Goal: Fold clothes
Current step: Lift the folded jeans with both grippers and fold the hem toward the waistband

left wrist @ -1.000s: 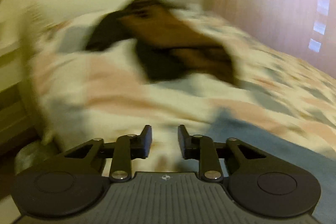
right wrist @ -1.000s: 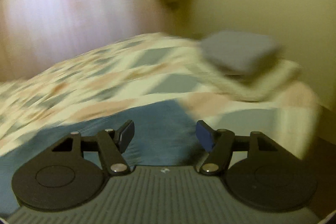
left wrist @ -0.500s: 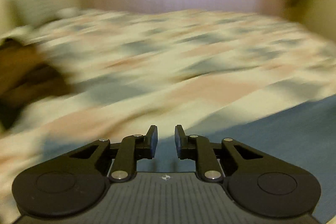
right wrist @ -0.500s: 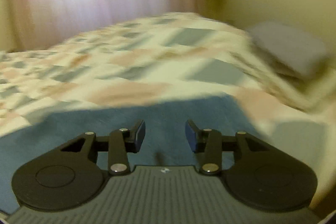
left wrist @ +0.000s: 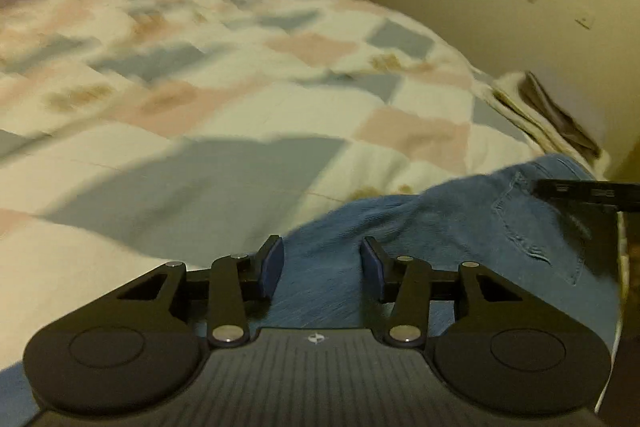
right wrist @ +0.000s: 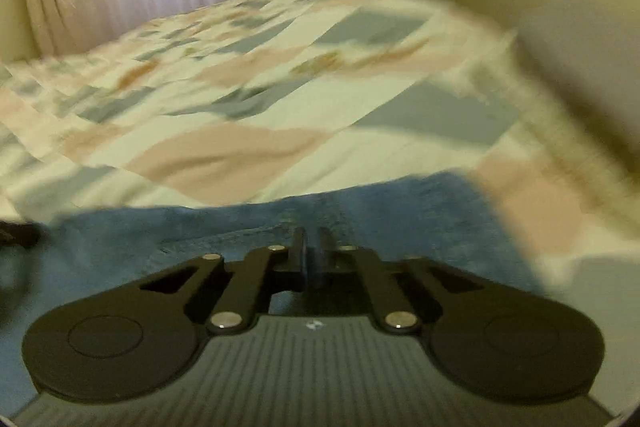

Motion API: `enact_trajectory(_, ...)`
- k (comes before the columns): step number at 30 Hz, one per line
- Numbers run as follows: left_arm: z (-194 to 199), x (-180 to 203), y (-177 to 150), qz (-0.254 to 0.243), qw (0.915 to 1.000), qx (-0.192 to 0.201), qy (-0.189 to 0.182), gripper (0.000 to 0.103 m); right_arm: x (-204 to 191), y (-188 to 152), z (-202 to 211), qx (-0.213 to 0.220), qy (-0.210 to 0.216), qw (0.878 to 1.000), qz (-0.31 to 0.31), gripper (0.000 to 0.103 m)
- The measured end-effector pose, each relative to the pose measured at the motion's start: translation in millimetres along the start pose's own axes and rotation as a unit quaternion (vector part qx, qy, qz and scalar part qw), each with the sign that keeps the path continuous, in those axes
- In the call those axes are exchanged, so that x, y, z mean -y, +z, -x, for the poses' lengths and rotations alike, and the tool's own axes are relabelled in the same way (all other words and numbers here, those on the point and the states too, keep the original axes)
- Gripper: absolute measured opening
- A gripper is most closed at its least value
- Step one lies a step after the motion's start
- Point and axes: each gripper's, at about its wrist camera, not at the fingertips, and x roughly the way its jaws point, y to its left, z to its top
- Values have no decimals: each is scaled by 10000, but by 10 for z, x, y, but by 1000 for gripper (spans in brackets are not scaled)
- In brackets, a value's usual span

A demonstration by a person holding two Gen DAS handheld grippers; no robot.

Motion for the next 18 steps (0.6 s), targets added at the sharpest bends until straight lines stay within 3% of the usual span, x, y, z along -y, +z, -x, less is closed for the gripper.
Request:
enact_trajectory(1,170,-39,-40,94,9999,103,58,43,-3,-49,126,132,117,9998,-55,37)
enact_trajectory(2,347,-91,-105,190,9996,166,142,40,2,-124,236,223,255,9993,-169,51)
enact_trajectory(6,1000,-444,-567,668,9951,56,733,39,-6,-521,357,-124,-126,9998,-81,50)
enact_trajectory(9,1424,-686,-964,1138,9844,-149,1337,29,-60,-742,564,-116,-358,9992,-122,50)
enact_trajectory(11,1716,-797,-1187,1440,9754,-214,1656,30,-167,-772,774,8,-382,9989,-267,53)
enact_trajectory(12,1841,-818,-1253,1551,9710,-219,1808,30,-230,-788,867,135,-277,9990,-325,54)
enact_trajectory(14,2028,-809,-1320,1730,9631,-238,2047,35,-383,-830,954,236,-9,9993,-304,69)
enact_trajectory(17,2097,-668,-1313,1735,9485,-513,2600,38,-605,-937,837,-355,-347,9987,-103,69)
enact_trajectory(18,2130,-590,-1302,1667,9462,-559,2716,38,-649,-958,885,-333,-323,9987,-203,69)
